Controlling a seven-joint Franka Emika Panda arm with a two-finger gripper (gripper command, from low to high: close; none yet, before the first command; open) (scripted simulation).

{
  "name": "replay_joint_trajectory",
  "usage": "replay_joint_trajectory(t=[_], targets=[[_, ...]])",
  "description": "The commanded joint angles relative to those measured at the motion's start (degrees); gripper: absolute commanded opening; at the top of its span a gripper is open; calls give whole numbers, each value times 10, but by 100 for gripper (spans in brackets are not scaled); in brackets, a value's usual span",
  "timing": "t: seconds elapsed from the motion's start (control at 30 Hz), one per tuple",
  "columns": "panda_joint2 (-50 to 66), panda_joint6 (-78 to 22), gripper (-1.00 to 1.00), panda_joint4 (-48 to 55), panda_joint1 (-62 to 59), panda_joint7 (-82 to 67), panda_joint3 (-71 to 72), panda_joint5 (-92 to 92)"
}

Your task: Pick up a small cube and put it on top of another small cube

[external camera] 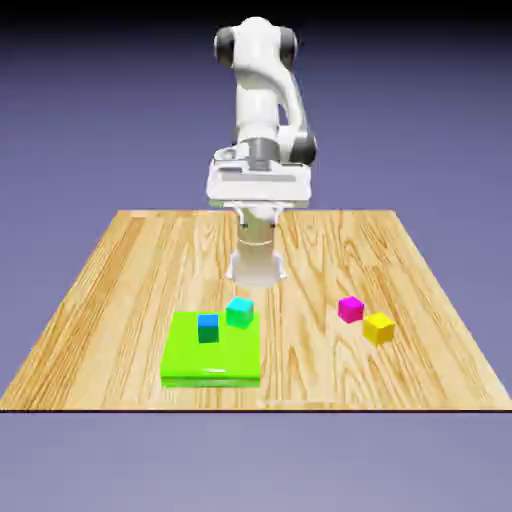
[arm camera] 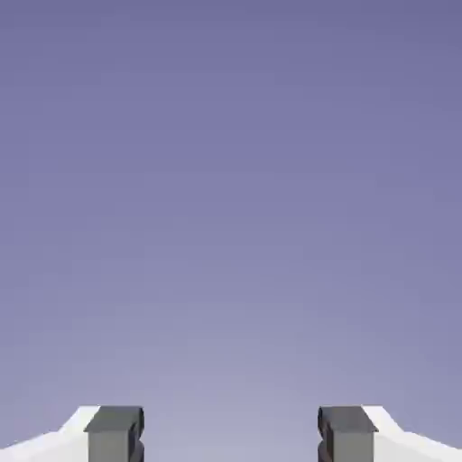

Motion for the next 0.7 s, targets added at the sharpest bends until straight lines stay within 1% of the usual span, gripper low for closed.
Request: replay_joint_trajectory(t=[0.0, 0.67], targets=[[21, -20, 0, 9, -4, 10, 15, -5], [436, -411, 0, 187, -81, 209, 325, -101]])
